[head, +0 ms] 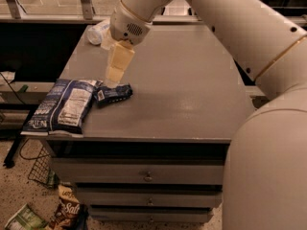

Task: Move rxbar blueberry near blue chip bag

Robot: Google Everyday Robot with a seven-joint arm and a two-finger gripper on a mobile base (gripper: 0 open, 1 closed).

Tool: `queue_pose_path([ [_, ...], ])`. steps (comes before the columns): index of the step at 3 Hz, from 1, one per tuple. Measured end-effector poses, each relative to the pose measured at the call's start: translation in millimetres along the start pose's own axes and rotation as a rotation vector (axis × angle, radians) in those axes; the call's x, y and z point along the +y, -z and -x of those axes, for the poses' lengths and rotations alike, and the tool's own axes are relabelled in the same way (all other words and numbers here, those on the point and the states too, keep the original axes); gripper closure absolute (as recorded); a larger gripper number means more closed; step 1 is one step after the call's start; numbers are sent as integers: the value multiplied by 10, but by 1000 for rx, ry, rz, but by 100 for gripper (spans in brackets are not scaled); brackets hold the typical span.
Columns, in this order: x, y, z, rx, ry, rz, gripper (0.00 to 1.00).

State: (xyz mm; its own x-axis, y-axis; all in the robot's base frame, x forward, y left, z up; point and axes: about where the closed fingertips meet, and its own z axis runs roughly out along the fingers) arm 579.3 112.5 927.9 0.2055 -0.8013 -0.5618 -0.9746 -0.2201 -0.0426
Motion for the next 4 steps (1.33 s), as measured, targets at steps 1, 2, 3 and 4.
queue_pose_path([
  [1, 0, 0, 0, 0, 0, 0, 0],
  [2, 1, 42, -84, -6, -3, -25, 0],
  [3, 28, 270, -409, 30, -52, -97, 0],
  [4, 59, 604, -893, 46, -122, -171, 0],
])
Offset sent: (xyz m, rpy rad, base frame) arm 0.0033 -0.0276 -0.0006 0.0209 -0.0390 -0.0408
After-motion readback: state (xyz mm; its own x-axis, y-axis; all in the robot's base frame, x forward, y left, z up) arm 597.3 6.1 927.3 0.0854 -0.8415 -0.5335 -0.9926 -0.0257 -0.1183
